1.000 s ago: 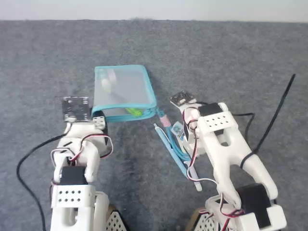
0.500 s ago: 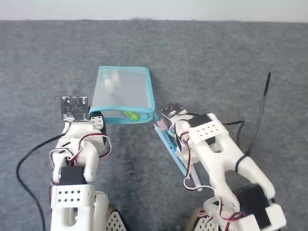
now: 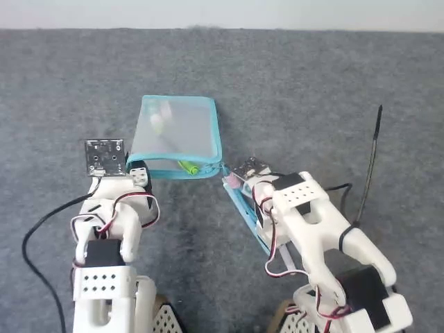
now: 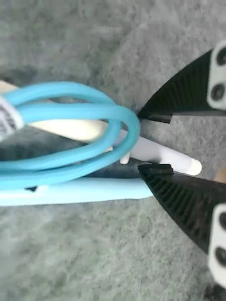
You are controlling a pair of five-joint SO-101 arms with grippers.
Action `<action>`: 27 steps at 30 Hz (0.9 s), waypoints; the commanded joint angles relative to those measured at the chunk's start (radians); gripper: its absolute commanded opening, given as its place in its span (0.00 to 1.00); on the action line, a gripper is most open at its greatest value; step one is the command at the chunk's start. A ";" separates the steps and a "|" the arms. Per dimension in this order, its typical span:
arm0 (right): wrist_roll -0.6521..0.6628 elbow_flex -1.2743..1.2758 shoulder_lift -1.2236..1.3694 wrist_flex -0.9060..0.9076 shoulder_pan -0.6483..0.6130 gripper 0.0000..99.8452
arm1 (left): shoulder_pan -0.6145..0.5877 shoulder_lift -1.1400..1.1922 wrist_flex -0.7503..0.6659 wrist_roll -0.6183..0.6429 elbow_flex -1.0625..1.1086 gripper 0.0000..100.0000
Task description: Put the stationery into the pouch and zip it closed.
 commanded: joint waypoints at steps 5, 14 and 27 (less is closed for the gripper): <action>0.038 -0.018 -0.039 -0.062 0.196 0.07 | -0.002 -0.006 -0.018 0.006 -0.041 0.01; 0.029 -0.152 -0.039 -0.137 0.421 0.01 | -0.002 -0.006 -0.018 0.008 -0.039 0.01; -0.040 -0.232 -0.041 -0.070 0.456 0.27 | -0.002 -0.002 -0.018 0.008 -0.038 0.01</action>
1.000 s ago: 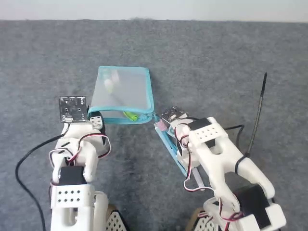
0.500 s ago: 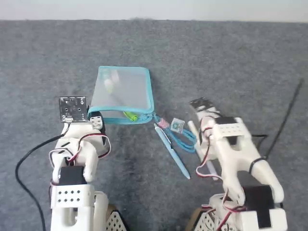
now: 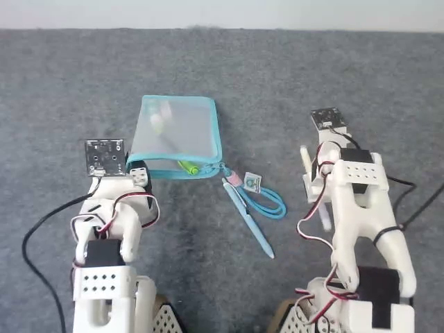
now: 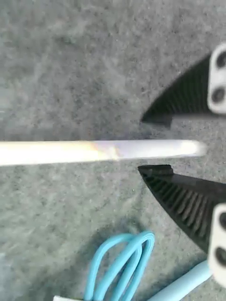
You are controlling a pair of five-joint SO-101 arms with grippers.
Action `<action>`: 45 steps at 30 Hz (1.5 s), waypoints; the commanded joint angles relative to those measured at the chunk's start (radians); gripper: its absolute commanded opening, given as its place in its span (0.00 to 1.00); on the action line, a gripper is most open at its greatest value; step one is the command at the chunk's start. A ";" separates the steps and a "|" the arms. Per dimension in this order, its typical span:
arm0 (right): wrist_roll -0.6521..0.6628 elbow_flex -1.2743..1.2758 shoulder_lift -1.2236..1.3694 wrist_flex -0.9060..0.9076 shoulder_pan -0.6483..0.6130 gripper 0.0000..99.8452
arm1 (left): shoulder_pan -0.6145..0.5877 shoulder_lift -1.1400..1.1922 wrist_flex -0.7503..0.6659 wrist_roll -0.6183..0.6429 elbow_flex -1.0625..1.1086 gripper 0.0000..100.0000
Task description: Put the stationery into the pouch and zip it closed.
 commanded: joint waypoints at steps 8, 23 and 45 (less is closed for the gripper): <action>-0.003 0.074 -0.041 -0.077 -0.005 0.30 | -0.002 -0.002 -0.018 0.008 -0.038 0.01; -0.002 0.075 0.110 -0.140 0.005 0.30 | -0.002 -0.006 -0.017 0.008 -0.038 0.01; 0.124 -0.003 -0.484 0.248 -0.185 0.01 | 0.000 -0.003 -0.018 0.006 -0.038 0.01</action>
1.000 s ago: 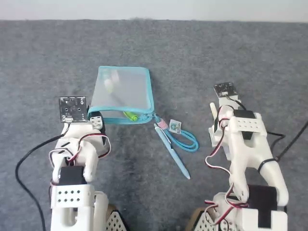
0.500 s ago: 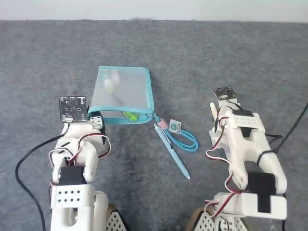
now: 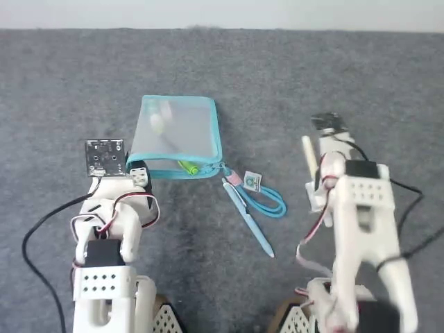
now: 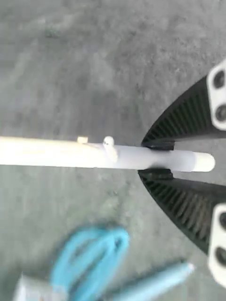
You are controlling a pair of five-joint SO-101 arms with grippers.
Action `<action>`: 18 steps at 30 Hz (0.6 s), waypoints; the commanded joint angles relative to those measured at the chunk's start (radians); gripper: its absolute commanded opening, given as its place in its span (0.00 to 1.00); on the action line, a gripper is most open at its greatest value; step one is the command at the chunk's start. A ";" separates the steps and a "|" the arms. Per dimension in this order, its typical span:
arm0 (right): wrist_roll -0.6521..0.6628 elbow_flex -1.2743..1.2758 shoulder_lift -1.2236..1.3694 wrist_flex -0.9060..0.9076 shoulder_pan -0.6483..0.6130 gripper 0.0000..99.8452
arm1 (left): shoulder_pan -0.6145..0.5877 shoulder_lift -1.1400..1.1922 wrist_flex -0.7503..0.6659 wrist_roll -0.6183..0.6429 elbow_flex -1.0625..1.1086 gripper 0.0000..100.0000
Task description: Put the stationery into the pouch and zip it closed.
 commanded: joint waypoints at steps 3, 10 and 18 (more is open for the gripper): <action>0.025 -0.218 -0.225 0.257 -0.262 0.01 | 0.000 -0.002 -0.018 0.006 -0.038 0.01; 0.003 -0.517 -0.076 0.458 -0.495 0.01 | 0.000 -0.006 -0.023 0.006 -0.027 0.01; 0.011 -0.672 0.154 0.529 -0.587 0.01 | 0.000 -0.006 -0.023 0.006 -0.025 0.01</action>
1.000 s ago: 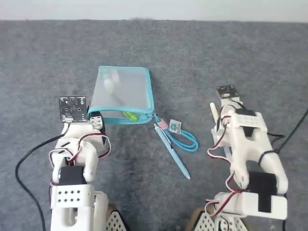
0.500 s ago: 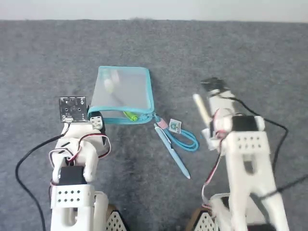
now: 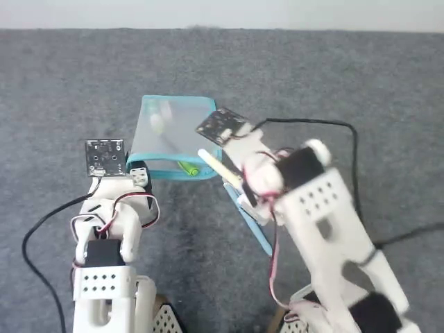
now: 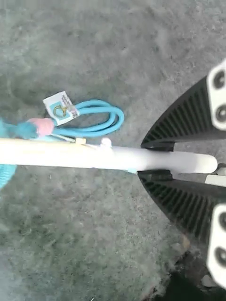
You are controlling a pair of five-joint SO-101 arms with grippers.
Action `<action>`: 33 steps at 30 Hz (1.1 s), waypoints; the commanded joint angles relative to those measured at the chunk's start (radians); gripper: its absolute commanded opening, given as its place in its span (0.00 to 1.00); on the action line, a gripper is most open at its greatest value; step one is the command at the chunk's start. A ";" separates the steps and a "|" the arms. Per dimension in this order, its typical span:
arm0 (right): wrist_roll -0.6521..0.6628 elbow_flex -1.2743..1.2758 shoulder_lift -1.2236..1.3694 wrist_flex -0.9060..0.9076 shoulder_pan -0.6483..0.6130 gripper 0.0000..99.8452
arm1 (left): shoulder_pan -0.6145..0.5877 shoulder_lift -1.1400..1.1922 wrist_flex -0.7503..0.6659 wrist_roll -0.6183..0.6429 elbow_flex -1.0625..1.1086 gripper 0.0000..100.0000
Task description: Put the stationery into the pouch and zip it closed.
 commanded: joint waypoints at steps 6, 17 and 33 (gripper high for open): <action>0.006 -0.106 0.051 0.024 -0.019 0.01 | 0.000 -0.006 -0.023 0.006 -0.025 0.01; 0.095 -0.006 -0.174 0.054 -0.053 0.01 | 0.028 -0.008 -0.025 0.006 -0.024 0.01; 0.063 0.017 0.050 -0.041 -0.016 0.01 | 0.046 -0.008 -0.020 0.005 -0.022 0.01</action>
